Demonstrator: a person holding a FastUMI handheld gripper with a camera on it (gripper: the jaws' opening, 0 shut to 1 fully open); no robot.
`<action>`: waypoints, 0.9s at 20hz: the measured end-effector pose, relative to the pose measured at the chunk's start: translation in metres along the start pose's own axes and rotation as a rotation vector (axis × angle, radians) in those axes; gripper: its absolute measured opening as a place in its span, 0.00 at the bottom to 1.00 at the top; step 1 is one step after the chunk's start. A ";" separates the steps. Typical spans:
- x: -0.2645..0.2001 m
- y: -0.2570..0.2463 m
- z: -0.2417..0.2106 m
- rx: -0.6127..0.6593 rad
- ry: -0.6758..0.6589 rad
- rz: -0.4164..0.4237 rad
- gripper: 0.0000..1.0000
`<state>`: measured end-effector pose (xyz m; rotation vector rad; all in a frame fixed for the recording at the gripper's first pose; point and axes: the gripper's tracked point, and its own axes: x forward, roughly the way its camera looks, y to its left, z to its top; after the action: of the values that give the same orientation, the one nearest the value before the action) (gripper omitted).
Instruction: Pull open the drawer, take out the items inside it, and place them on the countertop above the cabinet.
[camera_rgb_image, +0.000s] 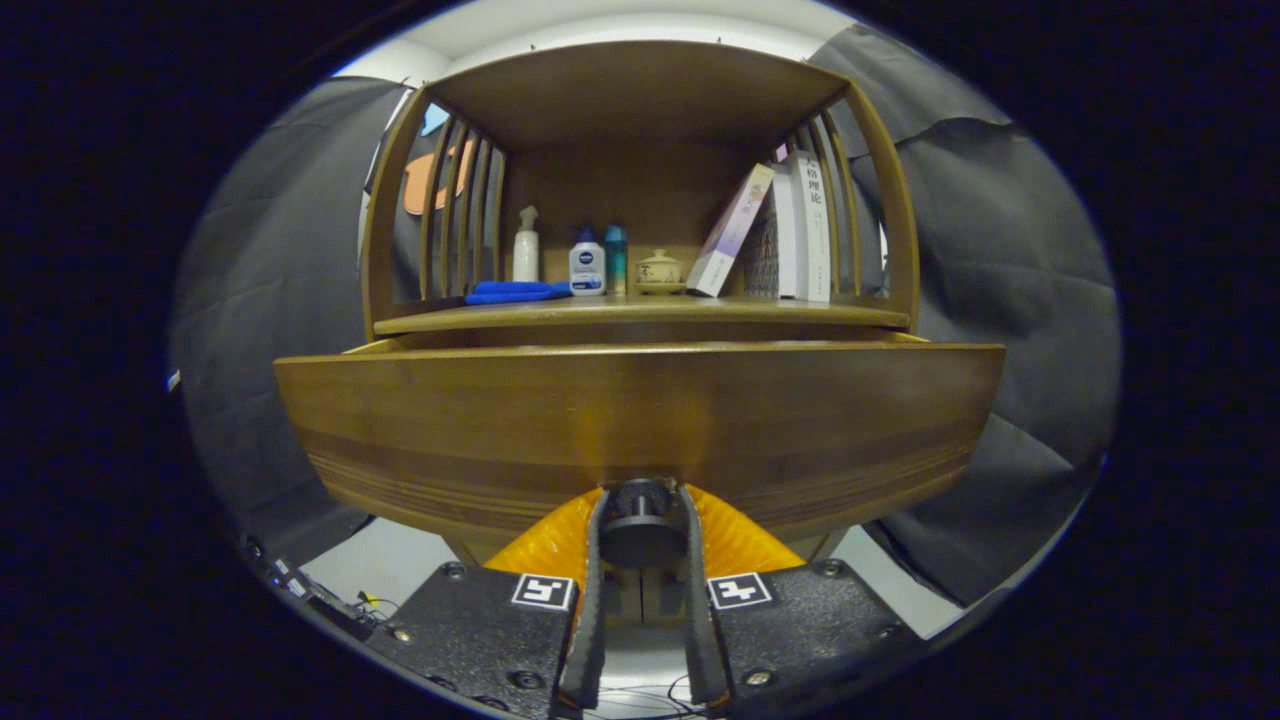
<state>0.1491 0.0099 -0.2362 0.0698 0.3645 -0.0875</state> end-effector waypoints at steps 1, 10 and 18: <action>-0.008 0.002 -0.001 0.000 -0.009 0.007 0.36; -0.062 0.008 -0.025 -0.009 0.015 0.052 0.36; -0.112 0.012 -0.051 -0.020 0.039 0.114 0.36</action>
<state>0.0277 0.0344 -0.2427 0.0723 0.3999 0.0301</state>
